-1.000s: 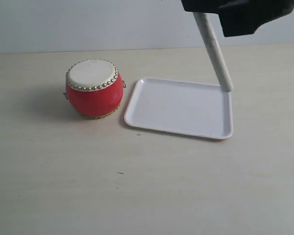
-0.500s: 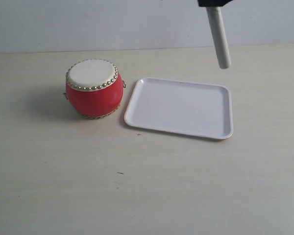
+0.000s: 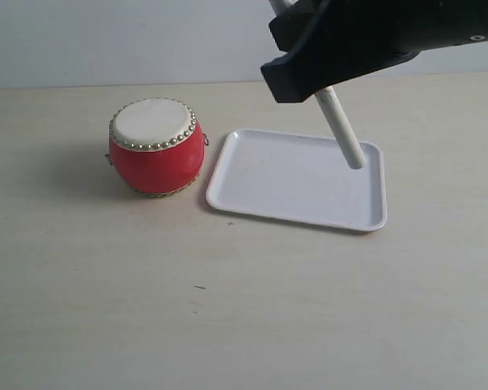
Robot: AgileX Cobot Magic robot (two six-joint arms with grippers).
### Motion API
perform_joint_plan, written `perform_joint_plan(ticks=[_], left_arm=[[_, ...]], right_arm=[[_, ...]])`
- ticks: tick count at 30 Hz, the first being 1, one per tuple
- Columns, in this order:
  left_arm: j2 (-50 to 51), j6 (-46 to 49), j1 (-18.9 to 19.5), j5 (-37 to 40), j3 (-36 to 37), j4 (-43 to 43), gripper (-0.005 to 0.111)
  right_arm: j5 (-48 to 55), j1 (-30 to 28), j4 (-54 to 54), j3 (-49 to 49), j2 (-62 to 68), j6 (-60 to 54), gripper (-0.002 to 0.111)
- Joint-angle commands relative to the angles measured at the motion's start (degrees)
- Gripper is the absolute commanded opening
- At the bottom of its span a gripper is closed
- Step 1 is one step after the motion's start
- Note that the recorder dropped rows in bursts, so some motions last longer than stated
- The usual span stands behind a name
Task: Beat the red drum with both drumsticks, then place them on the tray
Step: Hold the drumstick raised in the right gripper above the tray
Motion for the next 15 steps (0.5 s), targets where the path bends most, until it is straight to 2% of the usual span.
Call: perform_joint_plan(ticks=[1,15], left_arm=[[-0.30,0.26,0.10,-0.48,0.11,-0.05,0.000],[-0.30,0.26,0.10,-0.48,0.11,-0.05,0.000]], right_arm=[[-1.30,0.15,1.65,-0.10,0.11,-0.05,0.000],[-1.15,0.15,1.78,-0.10,0.11,-0.05,0.000]])
